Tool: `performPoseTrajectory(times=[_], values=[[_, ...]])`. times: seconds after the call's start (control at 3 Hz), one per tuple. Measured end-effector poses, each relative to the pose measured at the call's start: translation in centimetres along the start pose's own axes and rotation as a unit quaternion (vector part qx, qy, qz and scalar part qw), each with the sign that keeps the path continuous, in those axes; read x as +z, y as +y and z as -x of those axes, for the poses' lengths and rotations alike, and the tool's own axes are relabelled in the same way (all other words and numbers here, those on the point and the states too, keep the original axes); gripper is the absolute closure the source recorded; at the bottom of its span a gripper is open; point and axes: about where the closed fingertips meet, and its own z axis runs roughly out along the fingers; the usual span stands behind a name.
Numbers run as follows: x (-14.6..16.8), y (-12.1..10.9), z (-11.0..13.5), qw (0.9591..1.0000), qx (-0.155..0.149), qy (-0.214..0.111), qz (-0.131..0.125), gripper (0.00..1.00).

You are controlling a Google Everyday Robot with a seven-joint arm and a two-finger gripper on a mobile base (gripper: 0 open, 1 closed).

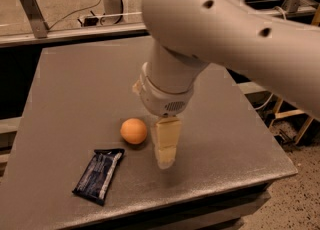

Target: Move orange near rxbar blueberry

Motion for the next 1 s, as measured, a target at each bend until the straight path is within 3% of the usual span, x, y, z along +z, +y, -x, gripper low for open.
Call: performPoseTrajectory(times=[0.33,1.0], values=[[-8.11,3.2,-5.77,0.9905,0.063,-0.035,-0.117,0.0],[-8.67,3.89,-5.61,0.9899,0.06,-0.045,-0.12,0.0]])
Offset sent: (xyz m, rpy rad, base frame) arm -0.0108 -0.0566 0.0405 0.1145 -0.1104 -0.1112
